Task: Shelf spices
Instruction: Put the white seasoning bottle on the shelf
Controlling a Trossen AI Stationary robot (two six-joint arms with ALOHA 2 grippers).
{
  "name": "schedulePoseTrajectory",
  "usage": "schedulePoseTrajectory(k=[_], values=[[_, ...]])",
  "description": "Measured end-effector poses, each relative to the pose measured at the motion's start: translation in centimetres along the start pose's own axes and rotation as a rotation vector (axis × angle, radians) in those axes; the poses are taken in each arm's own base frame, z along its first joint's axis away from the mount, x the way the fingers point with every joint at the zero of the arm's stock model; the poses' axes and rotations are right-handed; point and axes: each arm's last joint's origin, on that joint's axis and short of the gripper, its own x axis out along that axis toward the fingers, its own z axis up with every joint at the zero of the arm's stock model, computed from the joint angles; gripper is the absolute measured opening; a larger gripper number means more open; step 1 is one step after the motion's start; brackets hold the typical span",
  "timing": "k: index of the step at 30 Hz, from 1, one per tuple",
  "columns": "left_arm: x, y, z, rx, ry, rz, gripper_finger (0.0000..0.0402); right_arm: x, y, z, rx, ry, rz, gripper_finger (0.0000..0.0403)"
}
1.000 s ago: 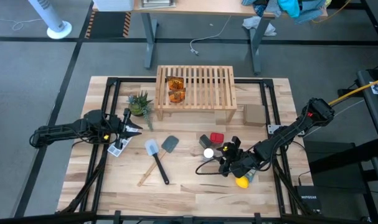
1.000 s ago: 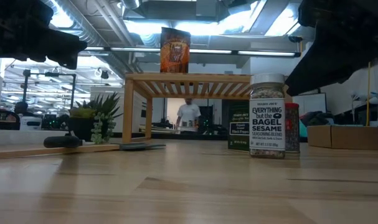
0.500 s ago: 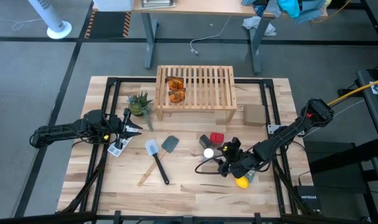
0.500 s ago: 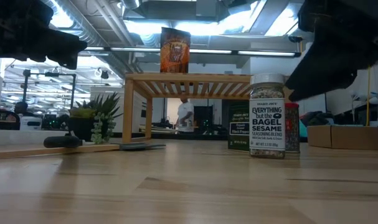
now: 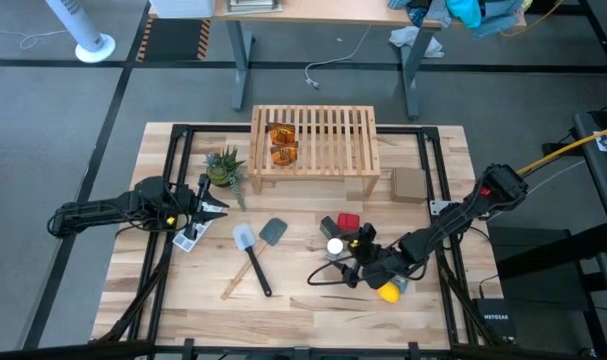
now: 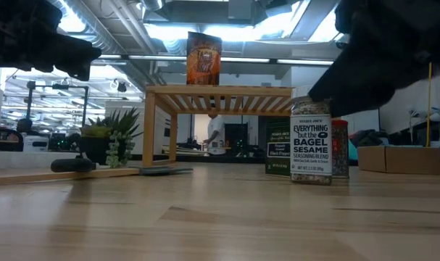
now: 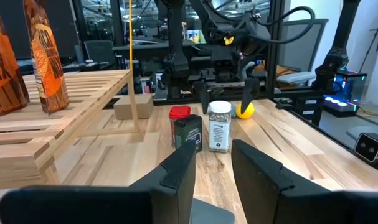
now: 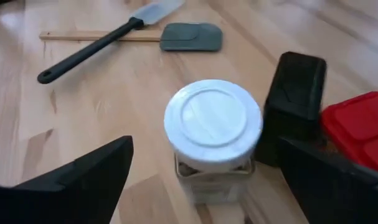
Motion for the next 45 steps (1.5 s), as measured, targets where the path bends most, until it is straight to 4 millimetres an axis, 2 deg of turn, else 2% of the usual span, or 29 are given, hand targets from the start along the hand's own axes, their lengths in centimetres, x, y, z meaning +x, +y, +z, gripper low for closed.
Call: schedulePoseTrajectory(k=[7, 12, 16, 22, 23, 33, 40, 45], values=[[0.0, 0.0, 0.0, 0.0, 0.0, 0.0, 0.0098, 1.8, -0.7, 0.0, 0.014, 0.009, -0.045, 0.0397], [0.0, 0.0, 0.0, 0.0, 0.0, 0.0, 0.0098, 2.0, -1.2, 0.0, 0.01, 0.021, -0.074, 0.0384], [0.0, 0.0, 0.0, 0.0, 0.0, 0.0, 0.0098, 2.0, -1.2, 0.0, 0.005, 0.019, -0.08, 0.0333], [0.0, 0.0, 0.0, 0.0, 0.0, 0.0, 0.0098, 2.0, -1.3, -0.2, -0.01, 0.027, -0.098, 0.0209], [0.0, 0.0, 0.0, 0.0, 0.0, 0.0, 0.0098, 2.0, -1.3, -0.1, -0.009, 0.025, -0.099, 0.02], [0.0, 0.0, 0.0, 0.0, 0.0, 0.0, 0.0098, 1.5, -1.3, 0.5, 0.016, -0.029, -0.108, 0.02], [0.0, 0.0, 0.0, 0.0, 0.0, 0.0, 0.0098, -0.3, -1.4, 2.5, 0.04, -0.101, -0.077, 0.02], [0.0, 0.0, 0.0, 0.0, 0.0, 0.0, 0.0098, -2.1, -1.8, 4.4, -0.015, -0.181, -0.069, 0.02]])
